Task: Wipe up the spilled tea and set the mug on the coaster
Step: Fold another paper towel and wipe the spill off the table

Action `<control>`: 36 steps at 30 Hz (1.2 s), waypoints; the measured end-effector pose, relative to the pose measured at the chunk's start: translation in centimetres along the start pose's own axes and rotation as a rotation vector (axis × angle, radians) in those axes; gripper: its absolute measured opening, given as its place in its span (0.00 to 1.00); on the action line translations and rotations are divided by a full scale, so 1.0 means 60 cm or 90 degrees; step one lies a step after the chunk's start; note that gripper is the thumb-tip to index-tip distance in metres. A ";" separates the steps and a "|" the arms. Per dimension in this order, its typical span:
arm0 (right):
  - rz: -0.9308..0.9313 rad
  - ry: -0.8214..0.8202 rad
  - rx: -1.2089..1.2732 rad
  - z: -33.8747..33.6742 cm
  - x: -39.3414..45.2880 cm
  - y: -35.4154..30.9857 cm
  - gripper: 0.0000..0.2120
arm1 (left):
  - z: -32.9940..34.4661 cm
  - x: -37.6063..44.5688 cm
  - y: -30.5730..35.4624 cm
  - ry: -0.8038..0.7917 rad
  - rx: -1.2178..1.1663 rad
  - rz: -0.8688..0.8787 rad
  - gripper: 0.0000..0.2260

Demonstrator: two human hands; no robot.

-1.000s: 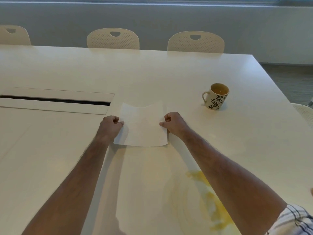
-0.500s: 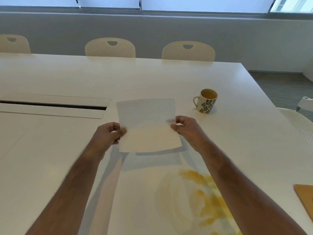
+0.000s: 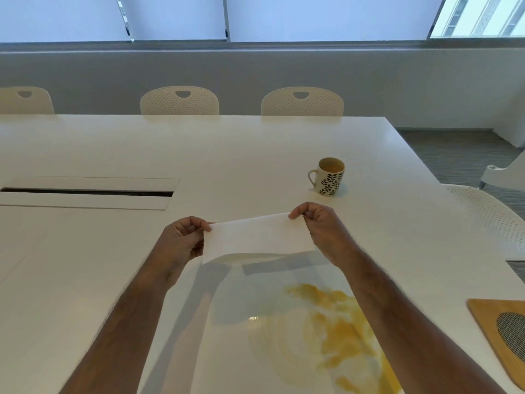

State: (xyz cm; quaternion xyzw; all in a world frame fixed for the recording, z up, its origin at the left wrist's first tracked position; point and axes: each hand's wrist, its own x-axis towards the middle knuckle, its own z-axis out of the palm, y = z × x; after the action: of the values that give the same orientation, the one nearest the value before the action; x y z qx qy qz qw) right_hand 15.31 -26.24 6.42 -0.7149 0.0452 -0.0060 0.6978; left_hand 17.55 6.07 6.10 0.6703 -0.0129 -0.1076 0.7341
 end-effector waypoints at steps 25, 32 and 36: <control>0.036 -0.206 0.085 -0.048 -0.043 -0.036 0.22 | 0.050 -0.050 0.024 0.016 0.063 0.046 0.18; 0.075 -0.400 -0.268 -0.037 -0.043 -0.096 0.18 | 0.071 -0.063 0.040 -0.055 0.107 0.059 0.16; 0.104 -0.489 -0.301 -0.013 -0.044 -0.100 0.16 | 0.079 -0.064 0.041 -0.117 0.148 0.055 0.12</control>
State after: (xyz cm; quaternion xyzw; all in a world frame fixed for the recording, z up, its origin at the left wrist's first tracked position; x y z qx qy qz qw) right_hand 12.96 -26.70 12.58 -0.7990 -0.1606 0.3251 0.4797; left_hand 13.37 2.29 9.46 0.7370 -0.1214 -0.1343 0.6512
